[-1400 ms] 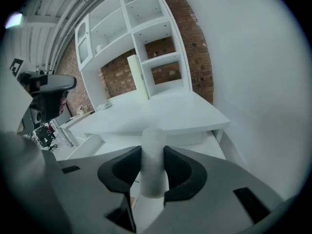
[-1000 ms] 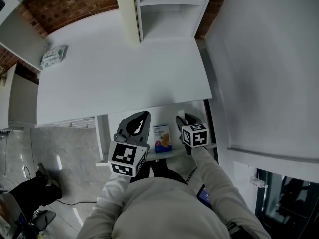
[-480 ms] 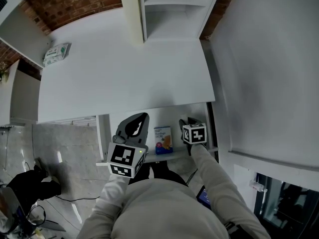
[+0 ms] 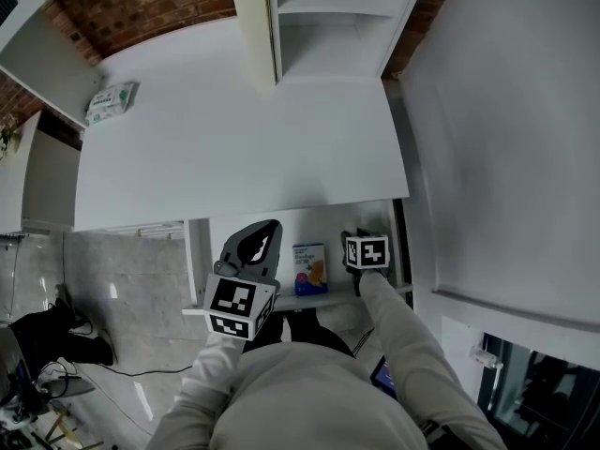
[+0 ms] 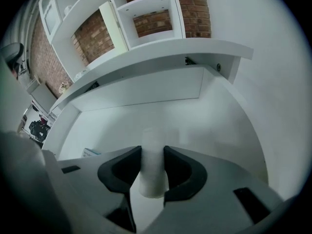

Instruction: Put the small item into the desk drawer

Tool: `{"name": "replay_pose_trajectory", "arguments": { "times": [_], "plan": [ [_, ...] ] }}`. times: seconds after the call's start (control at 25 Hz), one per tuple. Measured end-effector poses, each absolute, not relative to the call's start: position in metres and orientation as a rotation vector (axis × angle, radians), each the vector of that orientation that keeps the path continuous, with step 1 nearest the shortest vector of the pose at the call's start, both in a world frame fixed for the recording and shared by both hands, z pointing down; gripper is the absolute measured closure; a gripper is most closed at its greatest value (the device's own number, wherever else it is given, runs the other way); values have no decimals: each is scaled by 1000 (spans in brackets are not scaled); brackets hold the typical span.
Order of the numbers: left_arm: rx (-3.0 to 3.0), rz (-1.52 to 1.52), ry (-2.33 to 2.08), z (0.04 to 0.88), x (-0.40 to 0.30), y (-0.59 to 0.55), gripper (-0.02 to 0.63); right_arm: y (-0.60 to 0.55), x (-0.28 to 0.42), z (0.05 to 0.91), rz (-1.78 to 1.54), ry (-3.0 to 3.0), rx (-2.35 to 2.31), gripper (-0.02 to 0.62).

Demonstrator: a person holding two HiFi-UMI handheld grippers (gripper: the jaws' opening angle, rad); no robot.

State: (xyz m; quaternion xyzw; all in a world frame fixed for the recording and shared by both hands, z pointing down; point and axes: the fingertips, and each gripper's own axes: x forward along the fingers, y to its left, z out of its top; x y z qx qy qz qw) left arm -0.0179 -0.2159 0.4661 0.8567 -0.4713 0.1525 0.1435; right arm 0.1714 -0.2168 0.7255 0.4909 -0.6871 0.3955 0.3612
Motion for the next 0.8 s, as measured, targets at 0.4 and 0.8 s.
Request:
{"name": "replay_pose_trajectory", "arguments": {
  "times": [0.4,0.8],
  "plan": [
    [2458,446,-1366,467,-20,-214,588,-215,169,729,1009,-1735,1231,433],
    [2463,450,-1352,468,-16,-212,588,-214,170,732,993,-1726,1235,422]
  ]
}}
